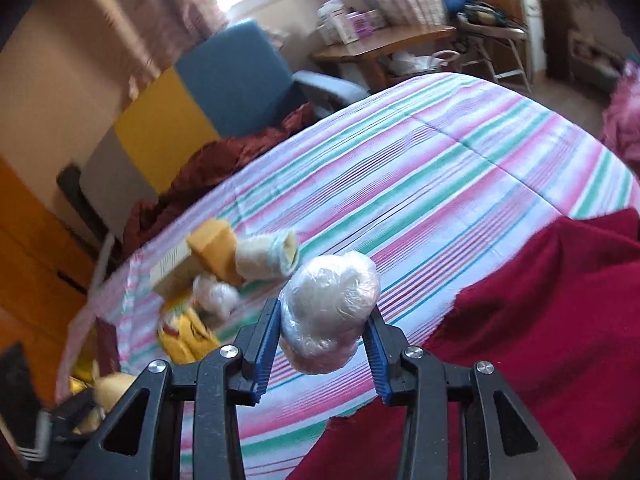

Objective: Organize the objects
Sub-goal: 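Carry the yellow sponge and wrapped ball over the gold tray with both grippers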

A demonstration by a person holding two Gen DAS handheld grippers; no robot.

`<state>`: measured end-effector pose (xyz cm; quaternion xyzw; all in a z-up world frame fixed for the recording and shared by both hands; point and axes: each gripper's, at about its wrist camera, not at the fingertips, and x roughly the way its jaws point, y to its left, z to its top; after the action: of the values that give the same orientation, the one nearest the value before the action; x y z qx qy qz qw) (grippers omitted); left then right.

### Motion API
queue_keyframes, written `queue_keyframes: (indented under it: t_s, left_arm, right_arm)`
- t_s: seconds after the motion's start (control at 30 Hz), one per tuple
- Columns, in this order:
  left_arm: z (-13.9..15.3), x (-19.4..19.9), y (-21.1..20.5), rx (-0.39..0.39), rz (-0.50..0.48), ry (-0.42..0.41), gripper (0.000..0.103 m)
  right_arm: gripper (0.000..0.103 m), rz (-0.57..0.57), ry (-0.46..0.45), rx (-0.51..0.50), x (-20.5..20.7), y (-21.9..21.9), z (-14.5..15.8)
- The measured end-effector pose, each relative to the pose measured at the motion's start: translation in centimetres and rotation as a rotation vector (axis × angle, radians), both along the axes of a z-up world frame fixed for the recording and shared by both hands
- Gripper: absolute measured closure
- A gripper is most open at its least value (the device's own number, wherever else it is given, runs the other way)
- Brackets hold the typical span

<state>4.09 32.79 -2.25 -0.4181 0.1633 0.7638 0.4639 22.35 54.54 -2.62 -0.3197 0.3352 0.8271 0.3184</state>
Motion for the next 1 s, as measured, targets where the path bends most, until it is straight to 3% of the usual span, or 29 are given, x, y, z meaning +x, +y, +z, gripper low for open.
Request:
queue_keyframes:
  t_s: [0.2,0.43,1.0]
  left_arm:
    - [1.7,-1.6,-5.1,0.019,0.102,0.069,0.042]
    - [2.9,-2.4,-9.7,0.033,0.193,0.148,0.042]
    - [1.9,-5.9,-19.5,0.062,0.423,0.110,0.042]
  right_arm:
    - [0.061,0.108,-0.105,0.087,-2.7,-3.1,0.3]
    - [0.061,0.201,-0.092,0.081,-5.3,-6.5,0.9]
    - [0.061,0.556,-0.066,0.076,-16.3,-18.5,2.1]
